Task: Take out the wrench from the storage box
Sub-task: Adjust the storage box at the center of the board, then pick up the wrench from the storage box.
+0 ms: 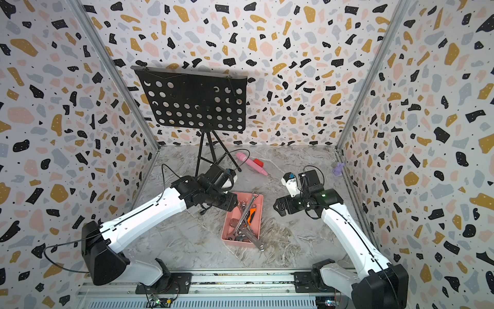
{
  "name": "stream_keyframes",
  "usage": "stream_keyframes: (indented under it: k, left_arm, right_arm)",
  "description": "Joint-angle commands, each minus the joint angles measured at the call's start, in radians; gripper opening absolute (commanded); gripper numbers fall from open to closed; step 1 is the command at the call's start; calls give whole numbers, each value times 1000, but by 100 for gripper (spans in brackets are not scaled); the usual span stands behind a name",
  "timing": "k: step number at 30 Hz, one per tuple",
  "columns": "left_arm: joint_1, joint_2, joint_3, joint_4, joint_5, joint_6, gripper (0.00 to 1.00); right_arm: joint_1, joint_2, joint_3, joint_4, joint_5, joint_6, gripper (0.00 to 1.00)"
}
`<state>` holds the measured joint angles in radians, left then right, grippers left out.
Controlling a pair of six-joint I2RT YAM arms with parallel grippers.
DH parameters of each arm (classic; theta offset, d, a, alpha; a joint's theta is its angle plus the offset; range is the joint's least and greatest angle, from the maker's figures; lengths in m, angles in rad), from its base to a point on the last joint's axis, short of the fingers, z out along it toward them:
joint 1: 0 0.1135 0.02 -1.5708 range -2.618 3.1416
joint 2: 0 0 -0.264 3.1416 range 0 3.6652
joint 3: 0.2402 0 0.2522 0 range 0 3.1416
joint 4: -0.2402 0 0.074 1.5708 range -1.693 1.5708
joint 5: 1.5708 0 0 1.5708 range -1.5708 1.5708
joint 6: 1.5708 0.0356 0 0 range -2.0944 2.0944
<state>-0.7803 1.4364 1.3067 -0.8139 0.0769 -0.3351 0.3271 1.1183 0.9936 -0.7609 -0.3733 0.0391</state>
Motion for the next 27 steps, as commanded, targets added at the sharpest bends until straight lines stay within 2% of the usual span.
stream_keyframes:
  k: [1,4,9,18,27]
  left_arm:
    - [5,-32,-75,90,68,169,65]
    - [5,-64,-142,175,106,234,72]
    - [5,-65,-205,273,150,264,83]
    - [3,1,-271,433,178,224,83]
    - [2,139,-280,506,150,192,73]
  right_arm:
    - [3,-45,-15,-2,0,-16,100]
    - [3,-63,-31,17,-18,-4,100]
    - [3,-92,-69,46,-29,24,100]
    - [3,-95,-86,46,-21,33,100]
    - [3,-98,-91,46,-15,35,100]
